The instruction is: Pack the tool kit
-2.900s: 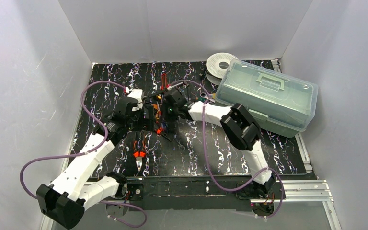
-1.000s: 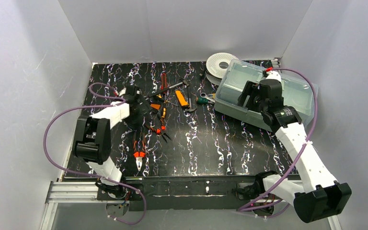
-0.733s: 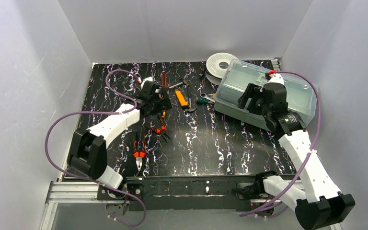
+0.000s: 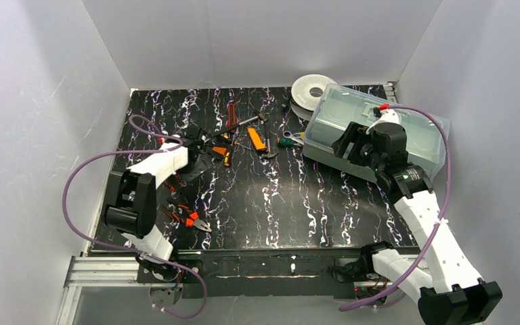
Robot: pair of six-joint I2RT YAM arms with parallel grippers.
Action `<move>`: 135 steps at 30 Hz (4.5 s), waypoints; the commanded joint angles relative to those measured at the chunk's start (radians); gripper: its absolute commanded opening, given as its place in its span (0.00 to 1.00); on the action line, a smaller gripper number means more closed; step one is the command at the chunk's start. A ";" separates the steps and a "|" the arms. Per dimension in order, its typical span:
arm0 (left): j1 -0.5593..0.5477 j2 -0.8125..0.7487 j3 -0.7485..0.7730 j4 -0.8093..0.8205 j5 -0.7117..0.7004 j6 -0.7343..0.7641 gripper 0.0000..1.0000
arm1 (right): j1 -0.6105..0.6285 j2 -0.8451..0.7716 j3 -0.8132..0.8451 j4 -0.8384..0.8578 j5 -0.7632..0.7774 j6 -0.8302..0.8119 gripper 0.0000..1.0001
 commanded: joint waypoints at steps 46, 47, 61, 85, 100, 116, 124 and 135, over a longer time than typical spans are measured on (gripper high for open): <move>0.205 -0.096 -0.128 0.167 0.086 -0.188 0.92 | -0.004 -0.009 -0.029 0.159 -0.258 0.036 0.80; 0.245 -0.045 -0.068 0.150 0.110 -0.180 0.91 | -0.004 0.004 -0.022 0.151 -0.253 0.038 0.80; 0.183 0.114 0.371 0.069 0.127 0.053 0.95 | -0.006 0.128 0.196 -0.061 0.048 0.013 0.84; 0.047 0.472 0.414 0.557 0.711 0.137 0.93 | -0.338 1.110 1.415 -0.484 0.237 -0.304 0.81; -0.041 0.366 0.534 0.364 0.533 0.289 0.93 | -0.388 0.925 0.813 -0.375 -0.090 -0.176 0.80; -0.400 -0.159 0.065 0.317 0.354 0.076 0.97 | -0.352 0.484 0.373 -0.218 0.176 0.053 0.81; -0.465 -0.374 -0.064 0.351 0.389 0.069 0.91 | -0.351 0.429 0.336 -0.184 0.183 0.060 0.81; -0.640 -0.144 0.026 0.572 0.595 0.139 0.88 | -0.351 0.429 0.308 -0.218 0.144 0.042 0.80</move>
